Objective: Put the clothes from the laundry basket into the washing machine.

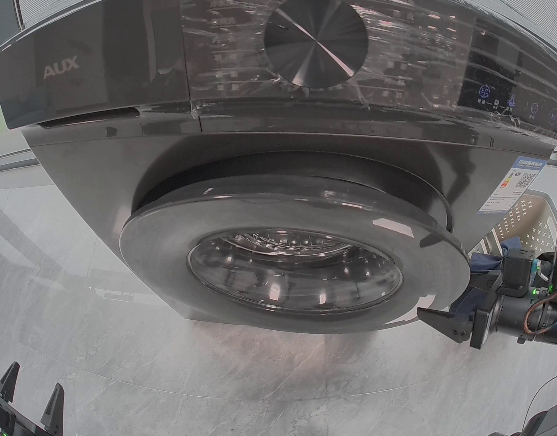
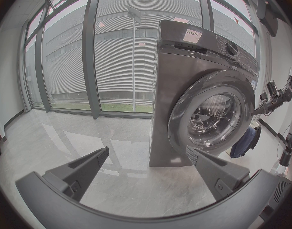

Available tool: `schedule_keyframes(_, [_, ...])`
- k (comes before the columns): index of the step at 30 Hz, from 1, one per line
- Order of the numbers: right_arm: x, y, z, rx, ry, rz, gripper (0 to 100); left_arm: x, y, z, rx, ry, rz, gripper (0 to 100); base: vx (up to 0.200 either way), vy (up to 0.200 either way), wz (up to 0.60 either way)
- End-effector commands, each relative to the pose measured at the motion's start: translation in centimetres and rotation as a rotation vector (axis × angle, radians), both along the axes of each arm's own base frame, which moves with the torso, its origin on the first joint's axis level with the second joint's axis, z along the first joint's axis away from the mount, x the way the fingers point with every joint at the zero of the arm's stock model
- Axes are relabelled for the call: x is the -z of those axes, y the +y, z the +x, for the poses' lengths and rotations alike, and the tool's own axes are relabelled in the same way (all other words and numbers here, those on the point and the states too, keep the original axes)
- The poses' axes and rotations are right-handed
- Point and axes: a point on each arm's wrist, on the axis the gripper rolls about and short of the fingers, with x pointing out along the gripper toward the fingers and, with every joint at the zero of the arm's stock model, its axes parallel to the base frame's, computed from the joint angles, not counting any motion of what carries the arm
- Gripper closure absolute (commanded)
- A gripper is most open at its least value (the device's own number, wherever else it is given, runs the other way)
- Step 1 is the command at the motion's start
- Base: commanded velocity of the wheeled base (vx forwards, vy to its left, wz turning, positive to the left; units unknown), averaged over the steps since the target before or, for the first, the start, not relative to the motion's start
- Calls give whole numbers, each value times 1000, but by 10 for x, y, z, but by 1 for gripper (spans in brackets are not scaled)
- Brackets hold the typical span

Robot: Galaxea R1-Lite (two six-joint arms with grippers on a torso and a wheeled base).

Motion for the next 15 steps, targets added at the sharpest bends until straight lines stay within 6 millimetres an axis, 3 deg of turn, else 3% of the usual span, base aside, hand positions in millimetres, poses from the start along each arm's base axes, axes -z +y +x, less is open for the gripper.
schedule_keyframes(1, [-7,-8,-11,10,-44,23,0,5,0,0,-1,3,0,0,0,0,0])
schedule_keyframes(3, [-7,-8,-11,10,-44,23,0,5,0,0,-1,3,0,0,-200,0,0])
schedule_keyframes(4, [-7,-4,-1,28,-34,12,0,5,0,0,-1,3,0,0,-200,0,0])
schedule_keyframes(8, [-2,2,5,16,-6,-4,0,5,0,0,-1,3,0,0,0,0,0])
schedule_keyframes(15, [8,4,-11,-43,15,-14,0,5,0,0,-1,3,0,0,0,0,0])
